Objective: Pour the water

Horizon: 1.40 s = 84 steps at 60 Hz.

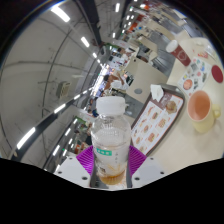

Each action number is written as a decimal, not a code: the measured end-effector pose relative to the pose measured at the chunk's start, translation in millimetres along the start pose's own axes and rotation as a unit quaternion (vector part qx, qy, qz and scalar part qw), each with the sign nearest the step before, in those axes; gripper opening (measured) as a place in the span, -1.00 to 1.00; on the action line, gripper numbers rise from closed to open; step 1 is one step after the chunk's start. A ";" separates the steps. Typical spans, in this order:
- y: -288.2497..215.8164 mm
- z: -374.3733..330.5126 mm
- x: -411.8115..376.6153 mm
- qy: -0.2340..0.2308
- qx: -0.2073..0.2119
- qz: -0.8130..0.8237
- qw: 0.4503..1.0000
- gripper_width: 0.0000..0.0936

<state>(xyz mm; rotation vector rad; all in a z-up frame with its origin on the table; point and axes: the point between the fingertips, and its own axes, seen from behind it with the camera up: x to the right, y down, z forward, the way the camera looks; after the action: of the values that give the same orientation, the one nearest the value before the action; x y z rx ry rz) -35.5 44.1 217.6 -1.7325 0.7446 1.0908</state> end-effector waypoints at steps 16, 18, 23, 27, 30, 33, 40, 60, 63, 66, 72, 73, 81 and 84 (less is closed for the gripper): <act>-48.6 -16.3 49.5 -0.063 0.000 0.347 0.936 -0.15; -50.2 -25.7 52.3 -0.067 0.000 0.379 0.923 -0.15; -57.7 -16.9 76.3 -0.069 0.002 0.435 0.898 -0.14; -55.9 -24.6 85.6 -0.062 -0.003 0.449 0.891 -0.15; -56.2 -19.3 90.1 -0.058 -0.011 0.449 0.892 -0.15; -55.7 -20.5 90.9 -0.054 -0.018 0.443 0.895 -0.14; -57.7 -23.3 86.6 -0.037 -0.040 0.388 0.920 -0.15; -186.0 -56.4 37.6 0.007 0.020 -0.125 0.992 -0.14; -213.0 -67.4 31.6 0.019 0.045 -0.202 0.978 -0.14; -237.9 -78.5 30.3 0.035 0.067 -0.277 0.958 -0.14; -281.1 -100.5 60.4 0.088 0.097 -0.404 0.905 -0.13; -288.3 -101.1 67.8 0.097 0.100 -0.421 0.896 -0.13; -308.1 -117.1 139.8 0.166 0.094 -0.492 0.849 -0.13; -305.8 -120.7 166.6 0.180 0.085 -0.502 0.842 -0.13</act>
<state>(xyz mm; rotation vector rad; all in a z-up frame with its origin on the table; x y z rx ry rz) 332.8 48.6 205.5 -1.8092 0.0515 -0.0264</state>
